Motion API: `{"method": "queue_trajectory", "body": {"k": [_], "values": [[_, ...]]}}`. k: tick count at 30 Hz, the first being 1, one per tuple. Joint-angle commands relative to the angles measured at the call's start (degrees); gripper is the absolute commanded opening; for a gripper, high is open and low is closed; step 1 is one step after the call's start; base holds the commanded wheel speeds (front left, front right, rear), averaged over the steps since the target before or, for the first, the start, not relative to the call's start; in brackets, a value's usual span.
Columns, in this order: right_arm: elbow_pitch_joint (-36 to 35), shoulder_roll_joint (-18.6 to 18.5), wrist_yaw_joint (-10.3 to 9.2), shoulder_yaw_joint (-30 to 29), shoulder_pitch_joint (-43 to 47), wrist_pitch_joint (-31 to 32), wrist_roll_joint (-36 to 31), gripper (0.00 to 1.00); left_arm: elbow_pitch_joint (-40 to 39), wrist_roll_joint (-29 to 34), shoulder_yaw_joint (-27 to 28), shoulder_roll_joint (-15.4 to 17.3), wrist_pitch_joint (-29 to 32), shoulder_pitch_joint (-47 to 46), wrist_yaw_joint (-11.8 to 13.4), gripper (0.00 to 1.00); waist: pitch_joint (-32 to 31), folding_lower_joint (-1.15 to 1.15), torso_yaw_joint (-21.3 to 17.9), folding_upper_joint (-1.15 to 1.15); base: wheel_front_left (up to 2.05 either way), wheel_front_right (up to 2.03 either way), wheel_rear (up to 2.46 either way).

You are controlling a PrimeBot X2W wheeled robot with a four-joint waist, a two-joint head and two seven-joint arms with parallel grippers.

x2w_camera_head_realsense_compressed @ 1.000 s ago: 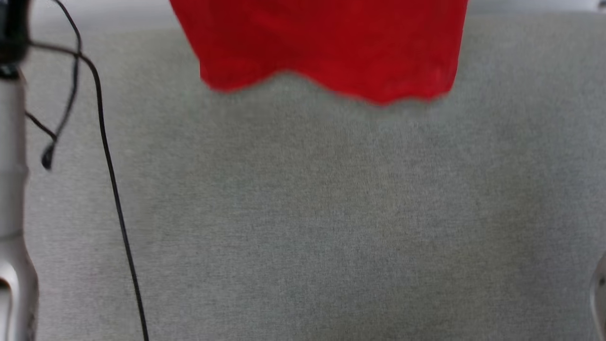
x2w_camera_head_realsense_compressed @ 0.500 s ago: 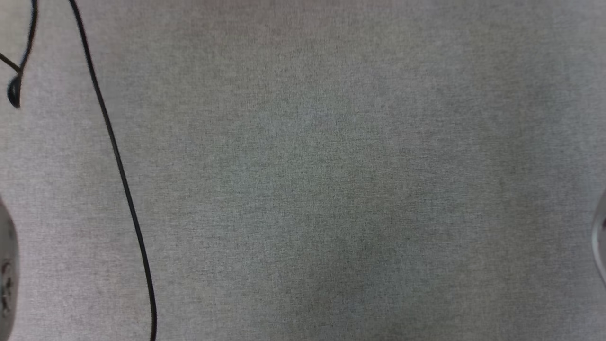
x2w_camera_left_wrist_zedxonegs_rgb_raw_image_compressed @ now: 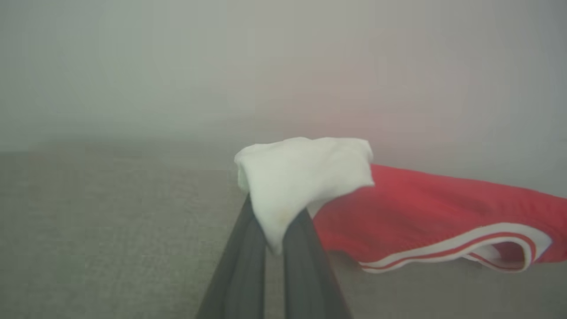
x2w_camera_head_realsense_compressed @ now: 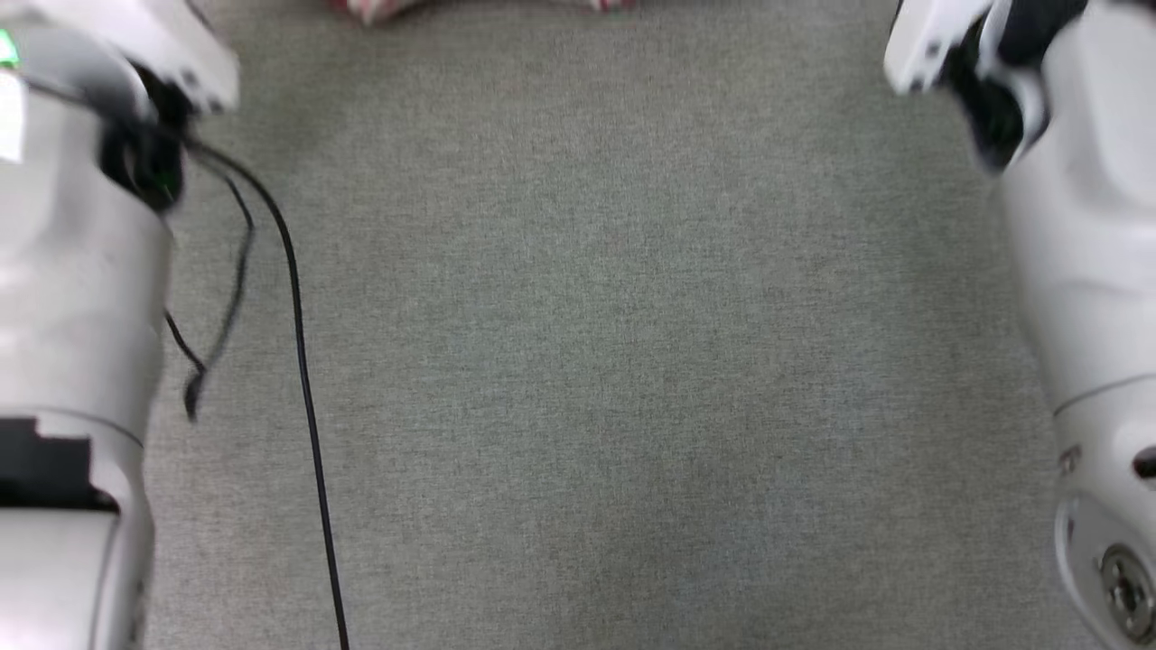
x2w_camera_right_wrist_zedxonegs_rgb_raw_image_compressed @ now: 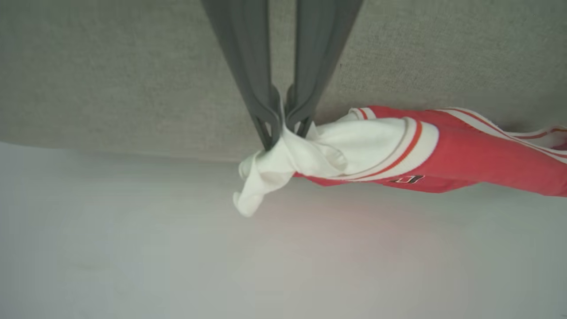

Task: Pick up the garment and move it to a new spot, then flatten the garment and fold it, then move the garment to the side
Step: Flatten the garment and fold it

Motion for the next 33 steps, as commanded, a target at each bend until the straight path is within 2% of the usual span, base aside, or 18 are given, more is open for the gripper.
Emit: {"method": "queue_trajectory", "body": {"k": [1, 6, 10, 14, 21, 27, 33], "values": [[1.05, 0.05, -0.08, 0.20, 1.77, -0.82, 0.85, 0.00, 0.88, -0.85, -0.02, -0.22, -0.45, 1.84, -0.07, 0.00, -1.24, -0.01, 0.03, 0.00, 0.00, 0.00, 0.00], [2.70, -0.35, -0.08, 1.64, 8.66, -4.23, 5.63, 0.00, 0.21, -4.65, -1.07, -1.56, -1.93, 9.50, -0.18, 0.00, -5.21, -0.01, 0.40, 0.00, 0.00, 0.00, 0.00], [1.32, -0.62, -0.07, 3.86, 13.39, -6.00, 8.88, 0.00, -2.40, -6.57, -2.42, -0.84, -3.42, 15.01, -0.12, 0.00, -7.90, -0.01, 0.38, 0.00, 0.00, 0.00, 0.00], [-3.03, -2.41, -0.08, 7.27, 19.75, -7.01, 13.09, 0.00, -6.70, -8.30, -4.02, 0.62, -4.77, 21.41, -0.14, 0.00, -11.28, -0.01, 0.77, 0.00, 0.00, 0.00, 0.00], [-13.71, -6.52, -0.09, 10.75, 32.45, -5.29, 18.31, 0.00, -14.59, -9.75, -4.49, 2.92, -5.69, 32.20, -0.04, 0.00, -16.63, -0.01, 1.26, 0.00, 0.00, 0.00, 0.00], [-24.84, -9.12, -0.10, 8.88, 45.44, -1.65, 19.38, 0.00, -24.22, -11.20, -3.61, 4.45, -4.74, 44.75, 3.09, 0.00, -21.37, -0.01, 1.51, 0.00, 0.00, 0.00, 0.00], [-38.58, -9.08, -0.12, 3.01, 58.75, 4.44, 17.02, 0.00, -39.36, -12.56, -2.43, 7.21, -1.24, 58.79, 9.33, 0.00, -24.06, -0.01, 2.29, 0.00, 0.00, 0.00, 0.00]]}}
